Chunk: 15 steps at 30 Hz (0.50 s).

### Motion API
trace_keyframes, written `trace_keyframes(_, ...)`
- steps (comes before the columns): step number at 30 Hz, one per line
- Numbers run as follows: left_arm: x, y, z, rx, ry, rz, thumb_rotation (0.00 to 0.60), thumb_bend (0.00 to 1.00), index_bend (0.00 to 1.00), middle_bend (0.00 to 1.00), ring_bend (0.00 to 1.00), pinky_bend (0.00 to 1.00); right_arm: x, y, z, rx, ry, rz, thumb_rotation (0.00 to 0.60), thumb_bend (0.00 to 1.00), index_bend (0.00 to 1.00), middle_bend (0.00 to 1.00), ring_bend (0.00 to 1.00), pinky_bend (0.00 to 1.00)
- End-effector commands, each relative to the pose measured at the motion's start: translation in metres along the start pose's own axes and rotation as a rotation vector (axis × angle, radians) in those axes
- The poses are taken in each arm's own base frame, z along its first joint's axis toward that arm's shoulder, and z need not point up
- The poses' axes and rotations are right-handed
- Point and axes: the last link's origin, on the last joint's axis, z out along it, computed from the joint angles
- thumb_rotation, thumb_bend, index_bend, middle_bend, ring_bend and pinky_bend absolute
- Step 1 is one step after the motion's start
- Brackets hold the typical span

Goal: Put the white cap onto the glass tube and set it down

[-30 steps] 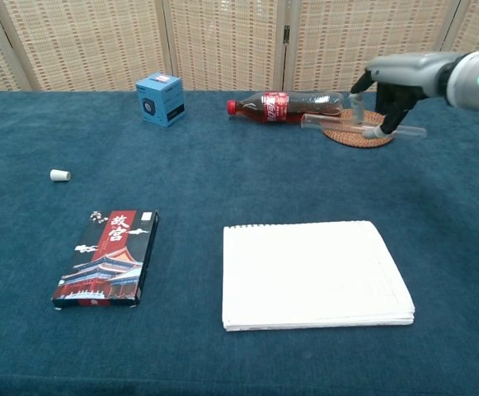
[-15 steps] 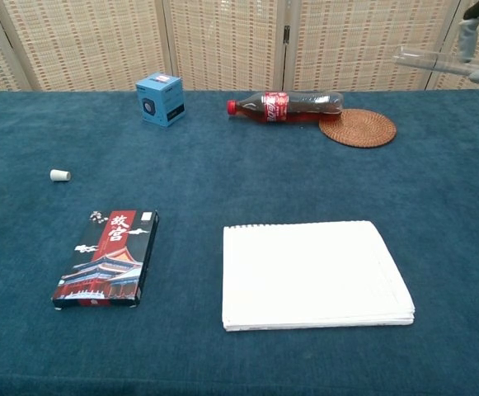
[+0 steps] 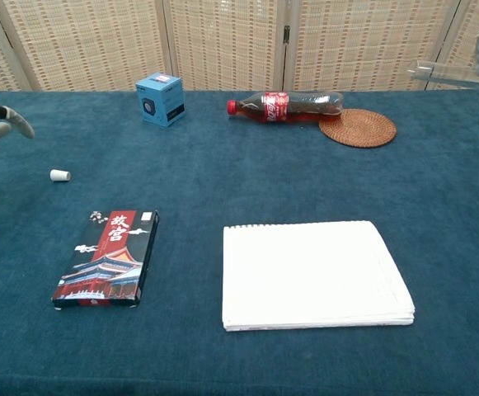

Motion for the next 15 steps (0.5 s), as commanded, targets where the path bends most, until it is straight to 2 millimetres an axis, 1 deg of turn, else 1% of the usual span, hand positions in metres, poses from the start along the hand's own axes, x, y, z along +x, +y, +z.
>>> trace_keyframes(1, -0.003, 0.001, 0.009, 0.020, -0.063, 0.018, 0.055, 0.58, 0.18, 0.99, 1.00, 1.00, -0.001, -0.001, 0.000, 0.003, -0.003, 0.000, 0.600, 0.75, 0.74, 1.00, 1.00, 1.00)
trace_keyframes(9, -0.014, -0.001, 0.024, 0.075, -0.158, 0.019, 0.045, 0.58, 0.17, 1.00, 1.00, 1.00, -0.006, -0.002, 0.000, 0.008, -0.017, 0.002, 0.600, 0.75, 0.74, 1.00, 1.00, 1.00)
trace_keyframes(15, -0.020, 0.004, 0.031, 0.082, -0.179, 0.012, 0.045, 0.58, 0.17, 1.00, 1.00, 1.00, -0.008, -0.002, 0.000, 0.007, -0.021, 0.008, 0.600, 0.75, 0.74, 1.00, 1.00, 1.00)
